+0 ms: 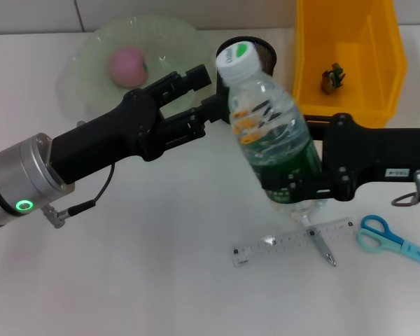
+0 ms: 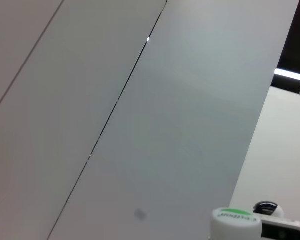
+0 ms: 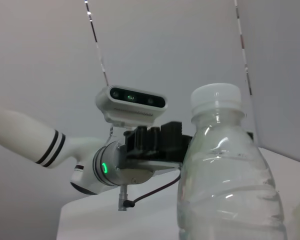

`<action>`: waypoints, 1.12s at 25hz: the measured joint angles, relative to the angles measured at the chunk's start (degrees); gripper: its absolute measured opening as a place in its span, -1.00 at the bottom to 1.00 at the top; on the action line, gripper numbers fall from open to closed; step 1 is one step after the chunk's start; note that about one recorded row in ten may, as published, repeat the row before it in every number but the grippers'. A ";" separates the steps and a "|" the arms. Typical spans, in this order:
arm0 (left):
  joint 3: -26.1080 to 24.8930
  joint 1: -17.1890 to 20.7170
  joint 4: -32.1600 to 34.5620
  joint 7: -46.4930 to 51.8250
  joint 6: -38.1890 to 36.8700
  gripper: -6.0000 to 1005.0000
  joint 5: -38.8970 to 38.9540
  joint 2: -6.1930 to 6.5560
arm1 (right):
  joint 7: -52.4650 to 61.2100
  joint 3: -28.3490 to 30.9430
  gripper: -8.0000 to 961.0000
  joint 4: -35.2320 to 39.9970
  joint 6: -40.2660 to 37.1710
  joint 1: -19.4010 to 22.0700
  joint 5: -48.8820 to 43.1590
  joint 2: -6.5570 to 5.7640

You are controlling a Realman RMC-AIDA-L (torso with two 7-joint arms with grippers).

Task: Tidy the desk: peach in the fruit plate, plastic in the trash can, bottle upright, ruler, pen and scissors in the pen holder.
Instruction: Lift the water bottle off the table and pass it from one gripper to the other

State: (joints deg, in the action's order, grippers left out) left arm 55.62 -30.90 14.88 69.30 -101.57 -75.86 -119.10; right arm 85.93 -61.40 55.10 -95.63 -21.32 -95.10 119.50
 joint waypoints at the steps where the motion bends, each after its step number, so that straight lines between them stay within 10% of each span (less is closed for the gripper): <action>1: -0.07 -0.26 -0.42 0.00 -0.21 0.62 0.18 0.00 | -0.25 -0.19 0.60 -0.65 0.12 -0.43 0.00 0.02; 22: 0.01 -2.95 -3.15 1.33 -0.71 0.59 2.27 0.15 | -1.96 -9.21 0.61 -5.93 5.66 -5.39 4.18 0.12; 28: -0.25 -2.66 -2.87 2.18 -0.98 0.28 2.29 0.17 | -2.02 -9.29 0.61 -6.06 5.63 -5.61 4.56 0.05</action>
State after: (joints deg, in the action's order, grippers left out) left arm 55.37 -33.56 12.00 71.48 -102.55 -73.56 -118.93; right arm 83.91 -70.69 49.04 -90.00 -26.93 -90.53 119.55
